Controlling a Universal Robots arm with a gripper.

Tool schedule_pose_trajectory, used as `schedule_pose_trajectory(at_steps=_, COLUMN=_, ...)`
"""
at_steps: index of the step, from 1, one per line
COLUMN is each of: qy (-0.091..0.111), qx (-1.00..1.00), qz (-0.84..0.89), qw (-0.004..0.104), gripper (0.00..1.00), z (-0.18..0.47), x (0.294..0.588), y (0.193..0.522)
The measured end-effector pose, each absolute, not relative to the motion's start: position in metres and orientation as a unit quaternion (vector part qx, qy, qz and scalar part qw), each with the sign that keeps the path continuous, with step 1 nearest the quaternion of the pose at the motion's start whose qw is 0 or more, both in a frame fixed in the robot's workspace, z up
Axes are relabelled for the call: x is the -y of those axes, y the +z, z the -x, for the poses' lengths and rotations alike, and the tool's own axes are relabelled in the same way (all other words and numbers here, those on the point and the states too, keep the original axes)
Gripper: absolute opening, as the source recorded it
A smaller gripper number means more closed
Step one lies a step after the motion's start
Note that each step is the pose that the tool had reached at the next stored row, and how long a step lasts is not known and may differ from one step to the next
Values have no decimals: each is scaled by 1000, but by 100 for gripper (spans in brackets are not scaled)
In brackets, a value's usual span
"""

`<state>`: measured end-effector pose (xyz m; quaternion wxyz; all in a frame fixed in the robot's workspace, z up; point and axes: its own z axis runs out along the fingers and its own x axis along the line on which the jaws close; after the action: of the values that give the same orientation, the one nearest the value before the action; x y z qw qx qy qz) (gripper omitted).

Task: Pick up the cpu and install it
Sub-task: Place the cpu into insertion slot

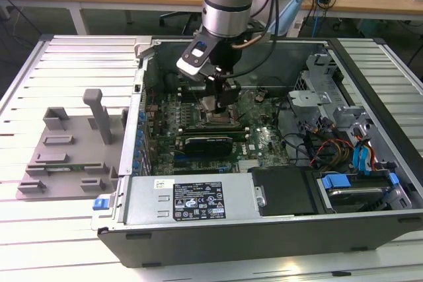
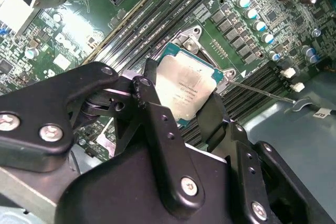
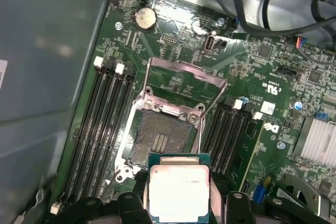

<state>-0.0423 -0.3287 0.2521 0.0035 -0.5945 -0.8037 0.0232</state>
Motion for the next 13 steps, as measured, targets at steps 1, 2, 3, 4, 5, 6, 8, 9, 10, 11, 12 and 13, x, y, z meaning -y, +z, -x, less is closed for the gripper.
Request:
schedule_pose_trajectory(at_steps=1, qy=23, qx=801, qz=598, qw=4, gripper=55, z=42, x=329, y=252)
schedule_pose_trajectory(at_steps=2, qy=23, qx=799, qz=601, qw=4, gripper=55, z=42, x=329, y=252)
schedule_pose_trajectory(at_steps=3, qy=23, qx=797, qz=604, qw=4, gripper=55, z=42, x=329, y=252)
schedule_pose_trajectory(at_steps=4, qy=23, qx=794, qz=608, qw=4, gripper=55, z=42, x=329, y=252)
schedule_pose_trajectory(at_steps=5, qy=23, qx=792, qz=610, qw=4, gripper=55, z=42, x=329, y=252)
schedule_pose_trajectory(at_steps=6, qy=23, qx=791, qz=611, qw=4, gripper=55, z=42, x=329, y=252)
schedule_pose_trajectory(at_steps=8, qy=23, qx=790, qz=613, qw=4, gripper=55, z=42, x=329, y=252)
schedule_pose_trajectory(at_steps=9, qy=23, qx=789, qz=614, qw=4, gripper=55, z=42, x=329, y=252)
schedule_pose_trajectory(at_steps=10, qy=23, qx=788, qz=615, qw=4, gripper=55, z=42, x=329, y=252)
schedule_pose_trajectory(at_steps=11, qy=23, qx=788, qz=616, qw=4, gripper=55, z=42, x=329, y=252)
schedule_pose_trajectory(at_steps=12, qy=23, qx=787, qz=617, qw=4, gripper=55, z=42, x=329, y=252)
schedule_pose_trajectory(at_steps=13, qy=23, qx=785, qz=618, qw=4, gripper=55, z=42, x=329, y=252)
